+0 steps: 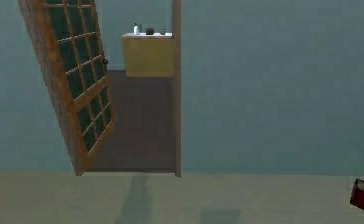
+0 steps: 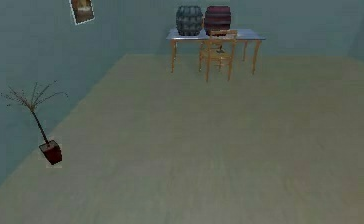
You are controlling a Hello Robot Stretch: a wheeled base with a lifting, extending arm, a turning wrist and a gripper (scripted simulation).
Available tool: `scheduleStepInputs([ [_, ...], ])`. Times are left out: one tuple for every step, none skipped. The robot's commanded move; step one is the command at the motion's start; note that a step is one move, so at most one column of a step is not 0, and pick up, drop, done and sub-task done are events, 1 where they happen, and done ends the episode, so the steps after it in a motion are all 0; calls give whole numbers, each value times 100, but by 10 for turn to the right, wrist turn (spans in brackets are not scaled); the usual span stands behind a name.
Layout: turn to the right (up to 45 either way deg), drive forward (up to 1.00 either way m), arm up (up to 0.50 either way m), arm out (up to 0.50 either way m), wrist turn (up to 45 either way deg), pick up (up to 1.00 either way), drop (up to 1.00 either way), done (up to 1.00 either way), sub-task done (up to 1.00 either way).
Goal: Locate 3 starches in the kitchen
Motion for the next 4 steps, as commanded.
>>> scheduleStepInputs([
  [-210, 0, 0, 0, 0, 0, 0, 0, 0],
  [0, 100, 0, 0, 0, 0, 0, 0, 0],
  [-60, 0, 0, 0, 0, 0, 0, 0, 0],
  [0, 40, 0, 0, 0, 0, 0, 0, 0],
])
